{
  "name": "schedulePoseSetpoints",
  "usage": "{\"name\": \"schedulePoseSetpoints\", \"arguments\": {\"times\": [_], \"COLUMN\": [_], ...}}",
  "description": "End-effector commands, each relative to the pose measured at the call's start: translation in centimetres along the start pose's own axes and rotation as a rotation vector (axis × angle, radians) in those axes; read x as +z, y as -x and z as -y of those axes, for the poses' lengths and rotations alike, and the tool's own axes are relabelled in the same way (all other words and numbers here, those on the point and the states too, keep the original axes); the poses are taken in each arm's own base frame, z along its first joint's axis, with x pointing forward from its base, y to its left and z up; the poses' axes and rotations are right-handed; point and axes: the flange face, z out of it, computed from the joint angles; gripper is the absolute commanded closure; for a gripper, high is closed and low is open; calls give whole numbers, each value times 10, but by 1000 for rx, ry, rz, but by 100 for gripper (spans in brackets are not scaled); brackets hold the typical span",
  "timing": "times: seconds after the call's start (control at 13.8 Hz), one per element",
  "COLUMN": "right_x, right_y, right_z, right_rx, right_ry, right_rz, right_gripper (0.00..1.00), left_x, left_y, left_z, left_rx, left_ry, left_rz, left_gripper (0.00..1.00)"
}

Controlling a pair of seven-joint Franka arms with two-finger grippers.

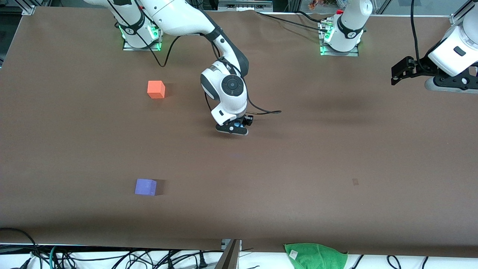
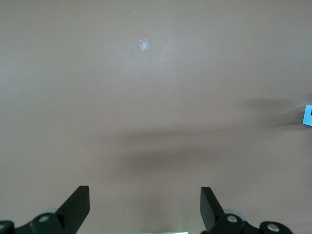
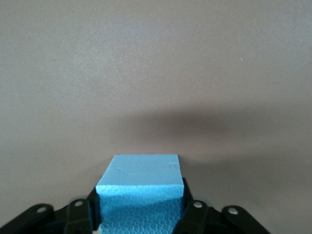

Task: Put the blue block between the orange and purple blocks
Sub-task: 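Carry the blue cube with the right gripper toward the orange cube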

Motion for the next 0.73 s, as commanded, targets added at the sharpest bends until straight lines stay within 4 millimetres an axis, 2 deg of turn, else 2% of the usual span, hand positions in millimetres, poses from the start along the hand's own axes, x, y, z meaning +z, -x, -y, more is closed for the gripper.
{"name": "schedulePoseSetpoints", "arguments": {"times": [0.0, 0.15, 0.29, 0.51, 0.65], "right_x": [-6, -22, -44, -86, -103], "right_y": [-6, -19, -39, -78, -106], "right_z": [3, -4, -21, -75, -119], "right_rx": [-21, -8, -42, -127, -126], "right_ry": [-6, -18, -15, 43, 83], "right_rz": [-27, -37, -28, 49, 93], "right_gripper": [62, 62, 62, 62, 62], "left_x": [-5, -5, -5, -5, -5], "left_y": [-3, -4, -4, -5, -5], "left_z": [2, -1, -3, -4, -5], "left_rx": [17, 24, 26, 29, 29], "left_ry": [-10, -12, -13, -13, -13], "left_rz": [3, 0, -3, -9, -9], "left_gripper": [0, 0, 0, 0, 0]}}
